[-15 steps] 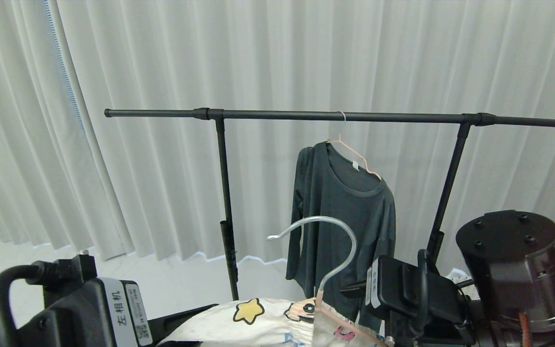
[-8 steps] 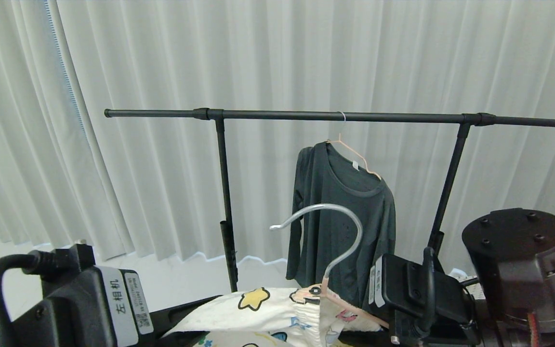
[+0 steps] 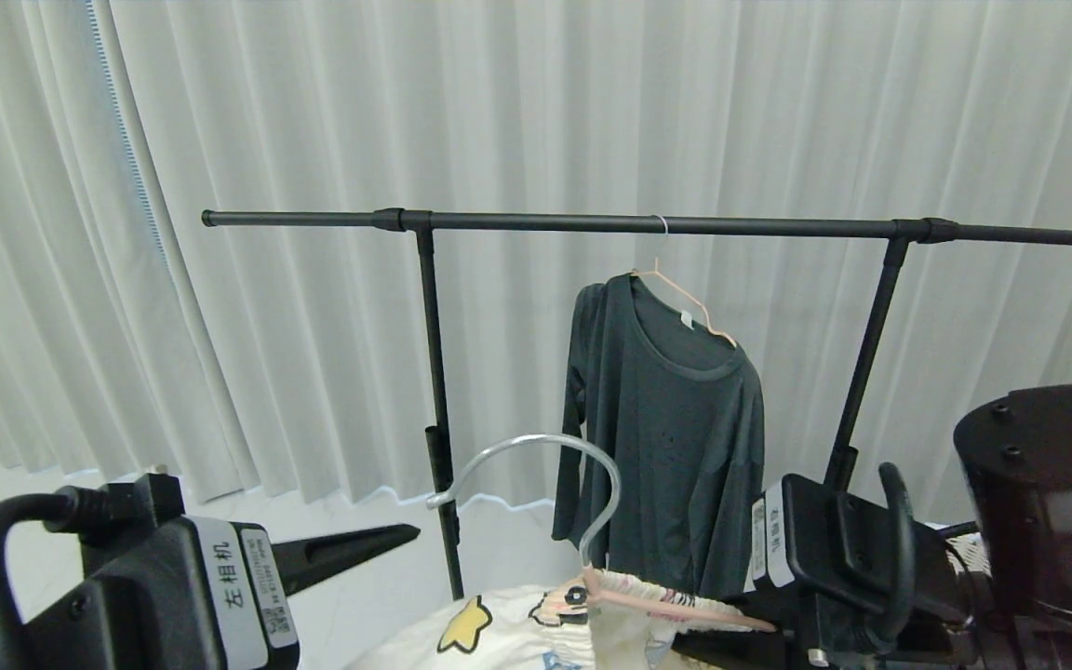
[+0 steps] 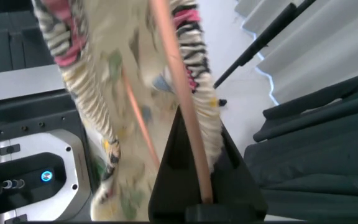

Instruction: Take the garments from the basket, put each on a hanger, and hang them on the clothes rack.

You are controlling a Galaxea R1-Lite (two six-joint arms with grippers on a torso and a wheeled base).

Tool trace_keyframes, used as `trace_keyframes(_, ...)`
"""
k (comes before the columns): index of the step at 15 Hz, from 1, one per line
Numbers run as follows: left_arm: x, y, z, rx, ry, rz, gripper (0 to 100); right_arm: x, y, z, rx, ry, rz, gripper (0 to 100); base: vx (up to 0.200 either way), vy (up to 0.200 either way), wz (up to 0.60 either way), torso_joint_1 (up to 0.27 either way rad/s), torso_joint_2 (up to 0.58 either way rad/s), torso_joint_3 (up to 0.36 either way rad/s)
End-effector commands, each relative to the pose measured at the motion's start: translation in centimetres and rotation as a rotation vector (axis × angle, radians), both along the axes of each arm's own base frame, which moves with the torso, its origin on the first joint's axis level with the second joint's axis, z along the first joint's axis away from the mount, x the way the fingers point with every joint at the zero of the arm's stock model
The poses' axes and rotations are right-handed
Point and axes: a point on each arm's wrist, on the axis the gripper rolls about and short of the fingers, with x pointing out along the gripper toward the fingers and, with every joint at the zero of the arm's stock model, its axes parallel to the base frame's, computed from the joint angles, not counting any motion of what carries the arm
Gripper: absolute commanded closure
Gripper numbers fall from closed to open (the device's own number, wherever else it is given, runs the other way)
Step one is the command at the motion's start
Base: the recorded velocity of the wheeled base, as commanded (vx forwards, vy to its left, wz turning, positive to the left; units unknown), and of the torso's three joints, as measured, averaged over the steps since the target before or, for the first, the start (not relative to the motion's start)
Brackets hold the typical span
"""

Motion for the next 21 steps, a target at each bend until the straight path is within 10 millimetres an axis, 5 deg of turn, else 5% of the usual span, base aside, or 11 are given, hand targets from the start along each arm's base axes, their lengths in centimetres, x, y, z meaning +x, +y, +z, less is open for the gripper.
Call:
trace_keyframes(1,0.0,0.1,0.0,0.000,-0.001,0.002,0,-0.5,-0.9,0.8,0.018,-0.010,0.000,100,0.000,0.000,0.00,0.000,0.00,0.000)
trace_keyframes(10,-0.7,1.9,-0.7,-0.012,-0.006,0.029,0,1.3,-4.9,1.1,-0.016,0.007,-0.192,100,0.000,0.000,0.00,0.000,0.00,0.000)
trace_keyframes(14,-1.6,4.7,-4.4,0.056,0.035,0.103,0,1.1,-5.3,1.7,0.010,-0.012,-0.190,100,0.000,0.000,0.00,0.000,0.00,0.000)
trace_keyframes(21,-1.4,6.9,-6.7,0.059,0.109,0.274,0,0.8,-5.4,2.2,0.037,-0.045,-0.148,100,0.000,0.000,0.00,0.000,0.00,0.000)
